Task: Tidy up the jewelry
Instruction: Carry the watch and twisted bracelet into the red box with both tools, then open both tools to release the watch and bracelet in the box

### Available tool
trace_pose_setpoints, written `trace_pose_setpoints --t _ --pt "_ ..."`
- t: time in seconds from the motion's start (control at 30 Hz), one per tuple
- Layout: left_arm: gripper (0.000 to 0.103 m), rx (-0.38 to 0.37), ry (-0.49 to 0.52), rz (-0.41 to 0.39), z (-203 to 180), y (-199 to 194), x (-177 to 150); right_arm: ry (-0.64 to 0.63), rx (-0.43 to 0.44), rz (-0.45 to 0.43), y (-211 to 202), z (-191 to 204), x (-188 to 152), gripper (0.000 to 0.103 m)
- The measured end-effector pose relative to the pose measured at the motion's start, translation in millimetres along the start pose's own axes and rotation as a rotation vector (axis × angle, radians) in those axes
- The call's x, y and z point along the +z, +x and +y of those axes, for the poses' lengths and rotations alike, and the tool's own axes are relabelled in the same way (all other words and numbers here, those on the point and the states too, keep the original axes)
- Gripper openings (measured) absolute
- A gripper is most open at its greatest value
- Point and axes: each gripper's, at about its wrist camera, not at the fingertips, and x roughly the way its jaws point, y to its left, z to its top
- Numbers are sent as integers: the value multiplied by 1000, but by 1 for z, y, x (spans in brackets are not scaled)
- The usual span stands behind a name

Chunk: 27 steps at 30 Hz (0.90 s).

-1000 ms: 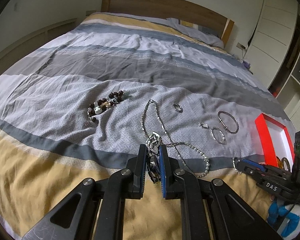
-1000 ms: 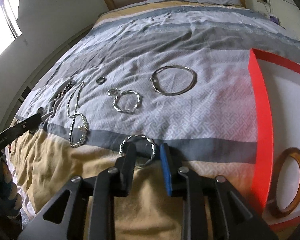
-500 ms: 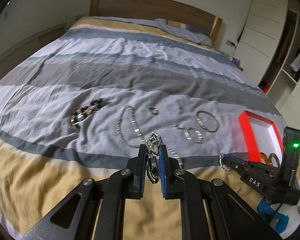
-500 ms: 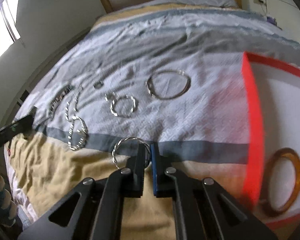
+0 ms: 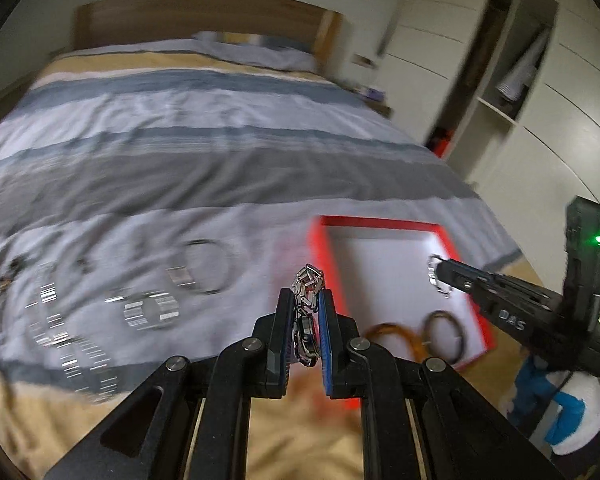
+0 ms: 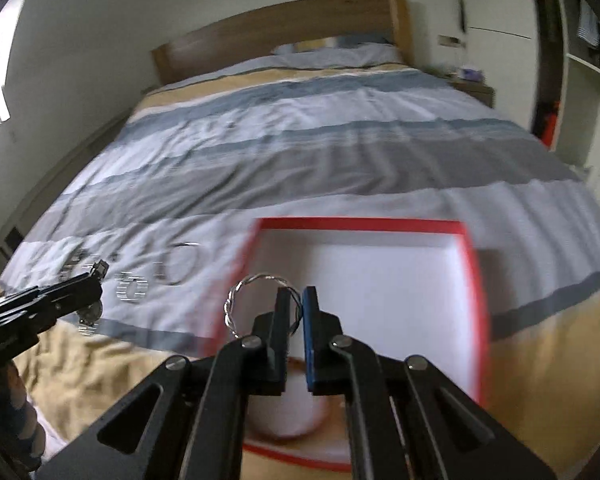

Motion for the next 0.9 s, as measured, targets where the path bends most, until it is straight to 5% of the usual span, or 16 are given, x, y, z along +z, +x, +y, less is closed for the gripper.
trace_pose_setpoints --t 0.2,0.43,0.9 --pt "12 -48 79 78 -57 68 6 -26 -69 75 27 -45 -6 5" --pt "12 16 115 160 -66 126 2 -81 -98 148 57 -55 -17 6" --pt "13 53 101 160 -57 140 -7 -132 -152 142 56 -48 -30 7"
